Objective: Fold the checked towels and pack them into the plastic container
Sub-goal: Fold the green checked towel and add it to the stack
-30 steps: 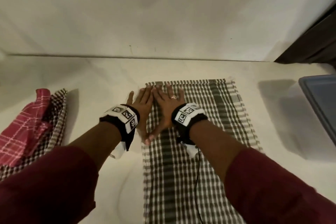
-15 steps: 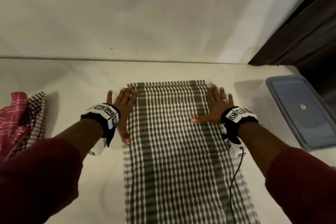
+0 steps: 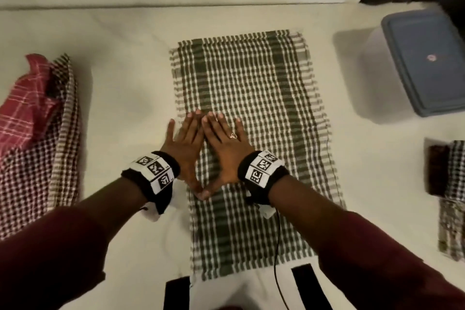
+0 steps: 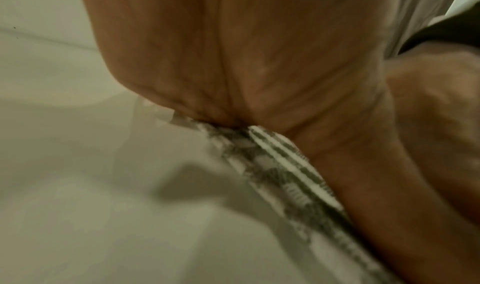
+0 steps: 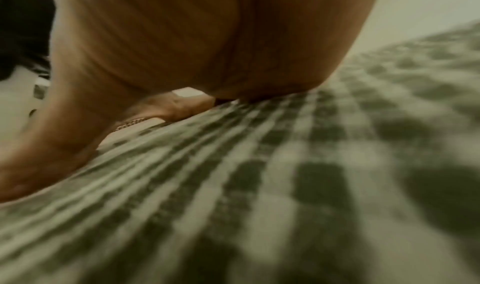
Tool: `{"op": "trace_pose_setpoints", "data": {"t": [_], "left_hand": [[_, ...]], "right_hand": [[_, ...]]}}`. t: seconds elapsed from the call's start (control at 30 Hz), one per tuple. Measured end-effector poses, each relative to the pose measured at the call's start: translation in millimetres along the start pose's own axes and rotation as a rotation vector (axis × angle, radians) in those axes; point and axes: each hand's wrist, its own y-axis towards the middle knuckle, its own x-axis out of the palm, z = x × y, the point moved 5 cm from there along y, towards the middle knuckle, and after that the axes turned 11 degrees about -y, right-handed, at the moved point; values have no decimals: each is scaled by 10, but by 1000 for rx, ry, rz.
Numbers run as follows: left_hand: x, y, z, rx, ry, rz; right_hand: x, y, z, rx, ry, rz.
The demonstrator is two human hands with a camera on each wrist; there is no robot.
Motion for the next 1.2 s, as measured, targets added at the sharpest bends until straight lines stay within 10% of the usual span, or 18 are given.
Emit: {"op": "trace_pose_setpoints", "data": {"t": [0.37, 0.53, 0.77, 1.2], "left_hand": [[-149, -176, 57, -5, -71, -22], [29, -705, 396, 92, -171, 138], [1337, -1520, 915, 277, -419, -210], [1653, -1334, 898, 267, -573, -20]], "right_hand": [[291, -1274, 1596, 560, 200, -57], [391, -1470, 569, 268, 147, 40], [1052, -1444, -1000, 11, 2, 3], [1563, -2467, 110, 702, 259, 90]]}}
